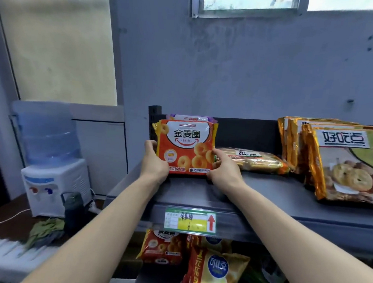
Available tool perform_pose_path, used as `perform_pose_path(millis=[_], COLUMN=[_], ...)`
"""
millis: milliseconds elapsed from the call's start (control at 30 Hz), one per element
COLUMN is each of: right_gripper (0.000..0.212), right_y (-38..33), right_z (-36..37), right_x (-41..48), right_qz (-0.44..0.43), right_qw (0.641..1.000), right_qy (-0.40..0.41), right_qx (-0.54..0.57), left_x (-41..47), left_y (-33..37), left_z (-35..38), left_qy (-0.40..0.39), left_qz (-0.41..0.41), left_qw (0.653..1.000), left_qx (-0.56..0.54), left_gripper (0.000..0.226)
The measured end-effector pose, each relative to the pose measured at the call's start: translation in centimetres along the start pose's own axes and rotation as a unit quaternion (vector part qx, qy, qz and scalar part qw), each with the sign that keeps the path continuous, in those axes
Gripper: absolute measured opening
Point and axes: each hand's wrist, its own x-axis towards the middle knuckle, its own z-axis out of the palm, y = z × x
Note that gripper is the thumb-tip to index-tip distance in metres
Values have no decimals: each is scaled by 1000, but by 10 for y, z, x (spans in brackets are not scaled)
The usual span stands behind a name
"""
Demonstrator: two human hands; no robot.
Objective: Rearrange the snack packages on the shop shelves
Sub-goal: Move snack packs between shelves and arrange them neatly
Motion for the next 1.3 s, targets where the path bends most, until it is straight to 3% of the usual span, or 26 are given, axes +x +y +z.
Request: perform_pose_path(millis=[100,267,433,700,967,1033,1133,1300], right_gripper=[67,64,58,60,42,35,28,26], right_y=[1,-2,-4,-3,-7,-9,-13,-23], right_z=[1,2,2,4,2,2,2,-3], right_x=[1,2,-1,-2,-6,-9,-17,-33], right_qz=[6,1,3,16,-83,-125,-189,-256], right_qw=[1000,1000,999,998,990,981,966,947], right_qy=[1,3,-36,-49,99,131,151,145], right_qx=[23,6,16,33,-54,-73,-96,-126], left_x=[2,2,3,3,6,5,0,-16], left_y=[-1,-5,-4,-5,-8,-7,-1,18], left_z=[1,3,4,7,5,5,4,-10], left_qy=[33,-28,-61,-88,-38,-32,-21,14], left_qz=[-19,34,7,2,-27,-22,31,120], left_qw=[996,998,998,996,994,993,993,983], left_qx=[84,37,-8,-34,-97,-111,-110,-137], left_gripper=[43,50,61,56,55,43,19,12])
